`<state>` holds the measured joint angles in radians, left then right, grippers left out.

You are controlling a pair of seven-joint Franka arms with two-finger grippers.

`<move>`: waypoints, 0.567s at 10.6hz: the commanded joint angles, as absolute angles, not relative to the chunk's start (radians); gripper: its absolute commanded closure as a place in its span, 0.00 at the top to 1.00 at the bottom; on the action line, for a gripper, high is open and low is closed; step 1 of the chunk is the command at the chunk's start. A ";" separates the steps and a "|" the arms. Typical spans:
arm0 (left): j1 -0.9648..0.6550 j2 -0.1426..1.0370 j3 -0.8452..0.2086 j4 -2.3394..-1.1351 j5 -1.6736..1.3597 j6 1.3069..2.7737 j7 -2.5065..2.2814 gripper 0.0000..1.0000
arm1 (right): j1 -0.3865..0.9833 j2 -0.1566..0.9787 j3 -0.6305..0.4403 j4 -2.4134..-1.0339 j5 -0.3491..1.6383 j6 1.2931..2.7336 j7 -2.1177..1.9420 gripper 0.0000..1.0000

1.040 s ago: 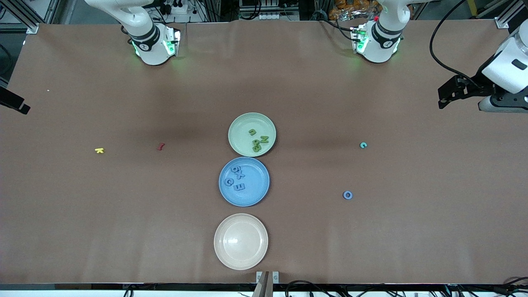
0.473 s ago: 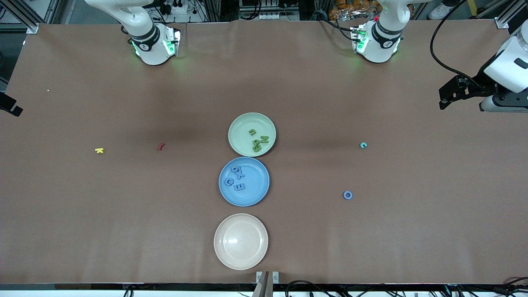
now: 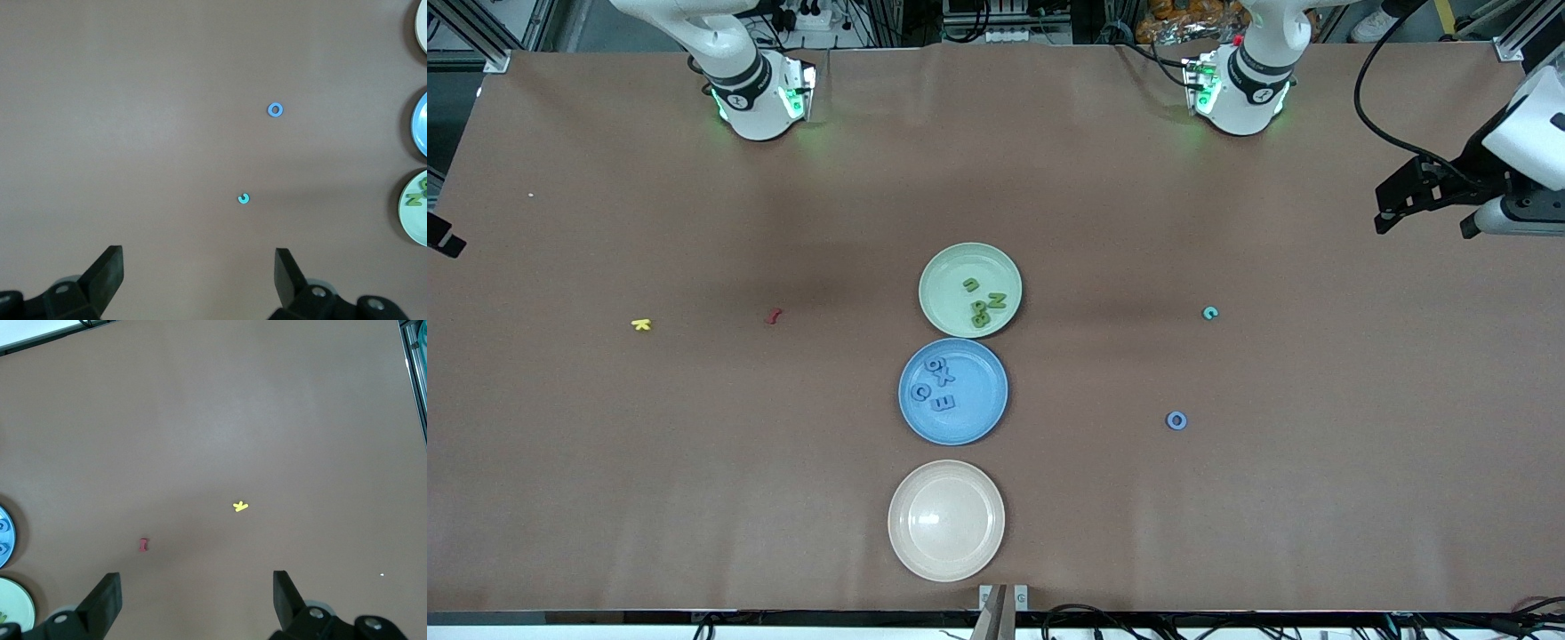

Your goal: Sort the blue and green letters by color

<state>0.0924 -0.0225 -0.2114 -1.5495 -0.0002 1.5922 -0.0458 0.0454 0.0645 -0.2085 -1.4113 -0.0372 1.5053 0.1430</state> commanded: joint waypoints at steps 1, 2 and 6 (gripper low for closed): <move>0.097 -0.023 -0.206 -1.540 -0.023 1.592 -0.020 1.00 | 0.031 0.080 -0.202 -1.384 -0.023 1.499 0.140 1.00; 0.097 -0.025 -0.206 -1.540 -0.025 1.592 -0.020 1.00 | 0.029 0.077 -0.206 -1.384 -0.020 1.502 0.130 1.00; 0.097 -0.029 -0.206 -1.542 -0.017 1.591 -0.020 1.00 | 0.040 0.038 -0.206 -1.496 -0.017 1.597 0.138 1.00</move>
